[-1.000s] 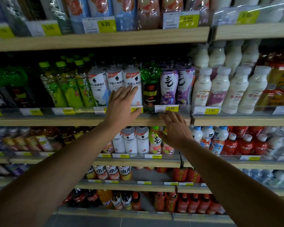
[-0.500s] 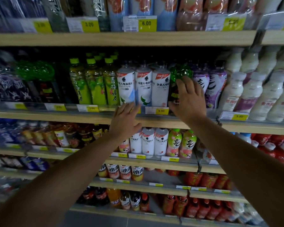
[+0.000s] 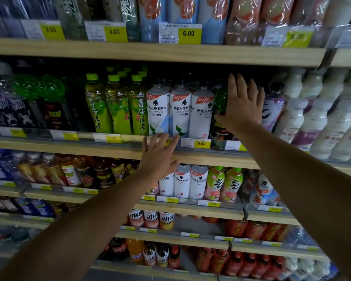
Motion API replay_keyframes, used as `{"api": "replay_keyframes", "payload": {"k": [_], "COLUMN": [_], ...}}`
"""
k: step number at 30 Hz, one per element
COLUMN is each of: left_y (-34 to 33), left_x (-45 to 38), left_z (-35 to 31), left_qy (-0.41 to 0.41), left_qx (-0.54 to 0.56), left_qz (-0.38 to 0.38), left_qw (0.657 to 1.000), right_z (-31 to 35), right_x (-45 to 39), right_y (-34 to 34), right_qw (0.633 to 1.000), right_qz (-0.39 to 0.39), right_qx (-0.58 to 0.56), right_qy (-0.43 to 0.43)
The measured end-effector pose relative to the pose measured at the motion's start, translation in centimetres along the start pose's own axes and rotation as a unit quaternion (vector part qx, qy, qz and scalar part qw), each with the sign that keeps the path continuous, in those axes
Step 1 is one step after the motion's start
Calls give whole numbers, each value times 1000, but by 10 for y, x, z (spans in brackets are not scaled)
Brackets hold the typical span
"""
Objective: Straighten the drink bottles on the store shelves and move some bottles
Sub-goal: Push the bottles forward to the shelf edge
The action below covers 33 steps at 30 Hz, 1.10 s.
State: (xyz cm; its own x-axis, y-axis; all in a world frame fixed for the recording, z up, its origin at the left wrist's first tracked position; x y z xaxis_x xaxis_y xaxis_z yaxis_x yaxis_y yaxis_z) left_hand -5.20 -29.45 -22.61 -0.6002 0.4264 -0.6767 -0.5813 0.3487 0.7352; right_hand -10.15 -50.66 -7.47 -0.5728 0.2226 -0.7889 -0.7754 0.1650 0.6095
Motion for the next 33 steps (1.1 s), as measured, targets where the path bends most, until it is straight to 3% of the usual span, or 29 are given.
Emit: {"api": "replay_keyframes", "payload": {"k": [5,11,20,27,33], "left_y": [-3,-3,-1,1,3], "left_x": [0,0,1,2,2], "left_z": [1,1,-1,-3,-3], "left_qy": [2,8,25,29,25], "left_qx": [3,-2,12,16,17], "left_qz": [3,-4,10,16,19], "left_qw": [1000,1000,1000,999,999], "right_z": [3,-2,3,0,6], "right_x": [3,18,42,45,45], "right_y": [5,25,25,26,44], "right_qw": [999,989,950,948,953], "right_qz": [-31,-124,-144,-108,-118], "right_qx": [-8,-83,-272,-290,-278], "right_qy": [4,3,-46,-68,-13]}}
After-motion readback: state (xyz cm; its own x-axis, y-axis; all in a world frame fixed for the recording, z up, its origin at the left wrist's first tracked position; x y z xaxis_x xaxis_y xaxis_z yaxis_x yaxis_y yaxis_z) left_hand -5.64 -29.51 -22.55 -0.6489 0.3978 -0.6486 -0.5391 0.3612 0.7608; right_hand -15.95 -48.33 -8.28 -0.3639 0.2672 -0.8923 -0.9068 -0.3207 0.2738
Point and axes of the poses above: each hand's wrist, its own x-axis away from the middle knuckle, its own y-axis out of the back of the hand, z = x × y, the point moved 8 cm from there along -x, towards the middle knuckle, and after that the axes turned 15 degrees about -z, right-handed, at the moved point
